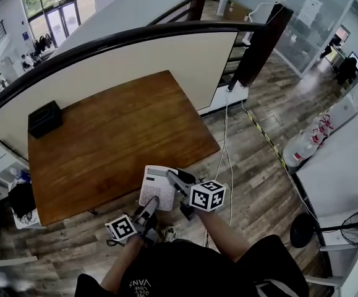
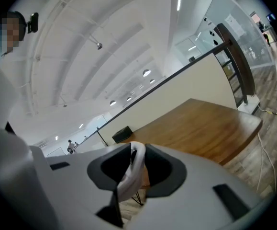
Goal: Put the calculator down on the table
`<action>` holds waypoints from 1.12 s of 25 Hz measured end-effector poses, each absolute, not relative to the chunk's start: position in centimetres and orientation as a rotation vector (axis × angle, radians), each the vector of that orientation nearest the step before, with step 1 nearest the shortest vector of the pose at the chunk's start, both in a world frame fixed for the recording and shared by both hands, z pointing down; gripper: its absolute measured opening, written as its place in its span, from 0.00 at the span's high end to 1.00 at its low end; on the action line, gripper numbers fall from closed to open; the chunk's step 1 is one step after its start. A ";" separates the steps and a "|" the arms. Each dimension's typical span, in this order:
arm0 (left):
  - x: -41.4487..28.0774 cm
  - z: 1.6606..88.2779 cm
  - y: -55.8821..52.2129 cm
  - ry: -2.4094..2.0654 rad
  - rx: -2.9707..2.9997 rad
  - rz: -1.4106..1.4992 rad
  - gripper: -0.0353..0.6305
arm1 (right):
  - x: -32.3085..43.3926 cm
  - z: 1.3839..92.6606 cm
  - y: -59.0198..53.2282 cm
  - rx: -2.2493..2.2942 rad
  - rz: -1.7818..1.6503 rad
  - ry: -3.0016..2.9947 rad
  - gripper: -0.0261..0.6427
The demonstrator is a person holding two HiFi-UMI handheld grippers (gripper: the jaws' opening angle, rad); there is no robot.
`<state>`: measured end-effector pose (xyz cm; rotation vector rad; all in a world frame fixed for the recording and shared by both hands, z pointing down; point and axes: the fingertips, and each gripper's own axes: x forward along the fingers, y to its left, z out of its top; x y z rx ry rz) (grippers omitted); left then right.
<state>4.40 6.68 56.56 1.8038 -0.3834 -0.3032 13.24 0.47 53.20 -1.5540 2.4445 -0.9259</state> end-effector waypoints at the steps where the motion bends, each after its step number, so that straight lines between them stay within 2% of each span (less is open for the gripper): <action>1: 4.6 56.7 6.6 -0.393 1.790 -0.305 0.75 | 13.4 53.3 0.2 -1.548 -0.932 2.452 0.84; 14: 6.2 57.8 -1.8 -0.439 1.779 -0.321 0.75 | 14.6 54.7 -8.5 -1.520 -0.990 2.523 0.84; 28: 4.8 60.6 -10.6 -0.480 1.708 -0.335 0.75 | 12.6 57.8 -18.0 -1.494 -1.028 2.608 0.83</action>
